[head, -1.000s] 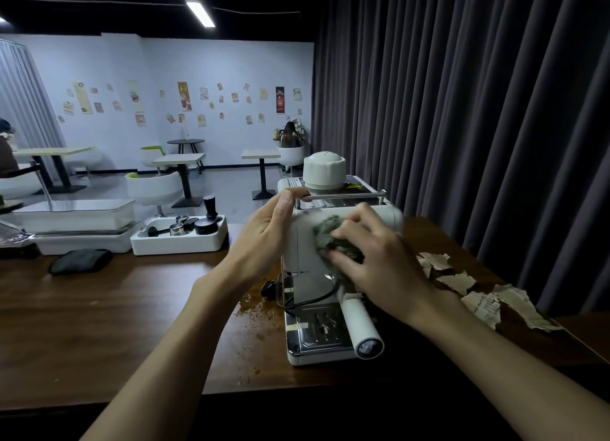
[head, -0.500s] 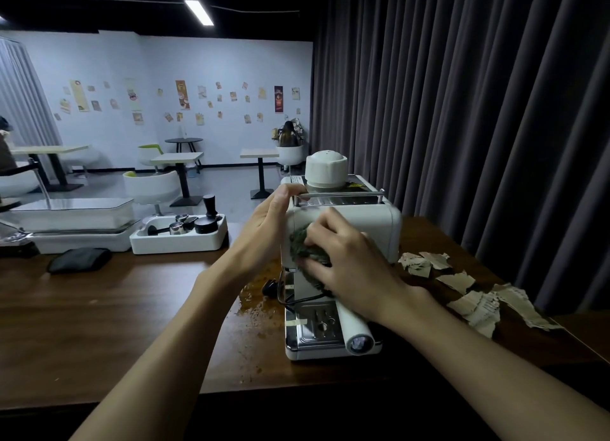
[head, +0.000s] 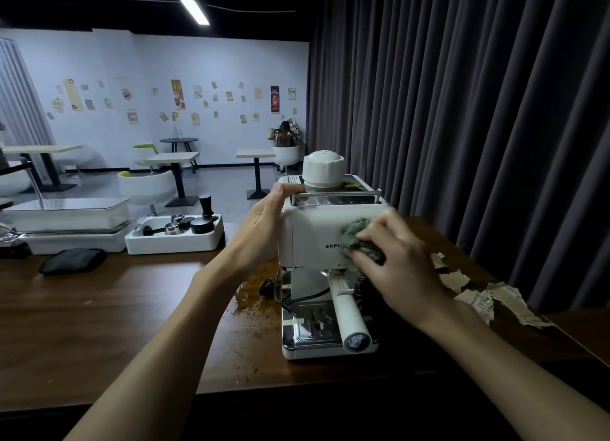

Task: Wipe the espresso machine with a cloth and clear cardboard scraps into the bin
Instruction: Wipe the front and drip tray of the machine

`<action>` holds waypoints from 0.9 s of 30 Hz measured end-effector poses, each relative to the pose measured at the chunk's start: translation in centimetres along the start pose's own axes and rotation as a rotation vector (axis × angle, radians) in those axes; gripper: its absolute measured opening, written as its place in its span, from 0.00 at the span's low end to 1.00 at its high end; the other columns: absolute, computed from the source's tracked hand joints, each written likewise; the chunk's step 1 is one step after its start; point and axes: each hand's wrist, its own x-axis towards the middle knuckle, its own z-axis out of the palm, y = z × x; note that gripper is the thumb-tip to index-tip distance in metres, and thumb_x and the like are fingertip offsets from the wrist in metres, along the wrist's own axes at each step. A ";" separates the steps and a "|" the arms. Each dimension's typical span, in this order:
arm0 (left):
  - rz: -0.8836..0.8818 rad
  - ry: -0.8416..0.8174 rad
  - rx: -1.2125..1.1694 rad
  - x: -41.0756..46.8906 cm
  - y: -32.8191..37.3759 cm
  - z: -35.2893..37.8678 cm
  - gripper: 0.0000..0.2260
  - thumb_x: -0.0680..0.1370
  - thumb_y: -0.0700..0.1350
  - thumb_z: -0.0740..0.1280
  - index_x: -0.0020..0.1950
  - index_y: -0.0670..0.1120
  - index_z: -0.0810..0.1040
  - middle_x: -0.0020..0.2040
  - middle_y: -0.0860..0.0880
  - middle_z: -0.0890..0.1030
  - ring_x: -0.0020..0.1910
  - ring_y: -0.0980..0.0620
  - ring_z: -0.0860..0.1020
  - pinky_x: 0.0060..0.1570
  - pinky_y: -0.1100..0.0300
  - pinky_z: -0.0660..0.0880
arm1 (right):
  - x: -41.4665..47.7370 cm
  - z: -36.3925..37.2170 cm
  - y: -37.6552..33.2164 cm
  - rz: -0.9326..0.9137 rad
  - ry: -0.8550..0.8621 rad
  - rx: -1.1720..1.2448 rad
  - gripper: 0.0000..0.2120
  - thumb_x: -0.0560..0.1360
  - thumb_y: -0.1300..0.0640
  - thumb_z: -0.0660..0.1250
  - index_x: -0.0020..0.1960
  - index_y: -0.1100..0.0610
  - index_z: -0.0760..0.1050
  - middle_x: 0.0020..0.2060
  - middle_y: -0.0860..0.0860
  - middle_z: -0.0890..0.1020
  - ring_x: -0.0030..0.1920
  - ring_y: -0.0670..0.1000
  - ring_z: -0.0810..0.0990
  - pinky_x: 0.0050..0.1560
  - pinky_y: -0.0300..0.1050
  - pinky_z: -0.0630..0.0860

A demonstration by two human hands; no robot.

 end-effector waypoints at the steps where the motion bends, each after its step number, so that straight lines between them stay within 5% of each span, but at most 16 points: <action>1: 0.001 0.000 -0.009 0.0 0.0 0.0 0.19 0.80 0.64 0.47 0.59 0.62 0.74 0.61 0.65 0.72 0.50 0.78 0.74 0.44 0.79 0.70 | 0.5 0.6 -0.9 -0.028 -0.011 0.007 0.09 0.70 0.61 0.76 0.45 0.61 0.77 0.45 0.49 0.72 0.40 0.49 0.76 0.40 0.27 0.71; 4: -0.012 0.006 -0.003 -0.1 -0.1 -0.1 0.20 0.81 0.64 0.46 0.60 0.61 0.75 0.57 0.66 0.78 0.56 0.73 0.76 0.49 0.77 0.71 | 2.1 2.1 -3.7 -0.142 -0.053 0.045 0.09 0.74 0.58 0.72 0.53 0.59 0.79 0.51 0.52 0.74 0.46 0.53 0.81 0.43 0.43 0.82; 7: -0.008 -0.002 -0.005 -0.2 -0.2 -0.2 0.20 0.82 0.62 0.46 0.62 0.60 0.74 0.55 0.70 0.79 0.57 0.72 0.76 0.52 0.76 0.70 | 2.7 2.6 -4.8 -0.207 -0.101 0.019 0.13 0.78 0.55 0.67 0.61 0.57 0.78 0.57 0.53 0.74 0.49 0.55 0.82 0.45 0.53 0.83; 12: -0.004 -0.002 -0.001 -0.1 0.1 0.0 0.20 0.80 0.63 0.48 0.61 0.59 0.73 0.55 0.69 0.78 0.52 0.74 0.77 0.45 0.77 0.71 | 1.8 0.8 -2.2 -0.088 -0.002 -0.101 0.12 0.76 0.58 0.69 0.58 0.61 0.80 0.55 0.54 0.77 0.43 0.53 0.82 0.46 0.33 0.76; 16: 0.010 0.018 0.088 0.1 -0.3 0.0 0.16 0.79 0.63 0.48 0.57 0.68 0.74 0.57 0.70 0.75 0.59 0.68 0.74 0.55 0.69 0.71 | 0.6 -1.1 0.8 0.106 0.176 -0.090 0.13 0.76 0.64 0.68 0.60 0.67 0.78 0.54 0.59 0.76 0.50 0.52 0.77 0.55 0.23 0.64; 19: 0.036 0.020 0.135 0.1 -0.4 0.2 0.13 0.80 0.60 0.51 0.55 0.71 0.74 0.54 0.71 0.77 0.56 0.71 0.74 0.53 0.72 0.70 | 0.5 -0.9 0.6 0.104 0.113 -0.075 0.14 0.76 0.64 0.68 0.61 0.64 0.78 0.56 0.58 0.75 0.53 0.53 0.77 0.55 0.28 0.65; 24: 0.062 -0.002 0.137 -0.5 -1.7 0.5 0.19 0.80 0.57 0.60 0.71 0.61 0.67 0.69 0.48 0.73 0.67 0.50 0.73 0.67 0.46 0.72 | 0.7 0.4 -0.9 -0.027 -0.039 -0.069 0.17 0.74 0.61 0.72 0.62 0.61 0.78 0.58 0.58 0.74 0.57 0.59 0.77 0.53 0.46 0.78; 27: 0.099 -0.006 0.059 -2.6 -3.6 0.3 0.25 0.80 0.54 0.60 0.75 0.67 0.57 0.74 0.69 0.62 0.74 0.65 0.63 0.68 0.63 0.68 | -0.9 0.0 0.4 0.028 0.096 -0.040 0.16 0.73 0.66 0.72 0.61 0.64 0.78 0.57 0.57 0.75 0.54 0.49 0.75 0.60 0.27 0.68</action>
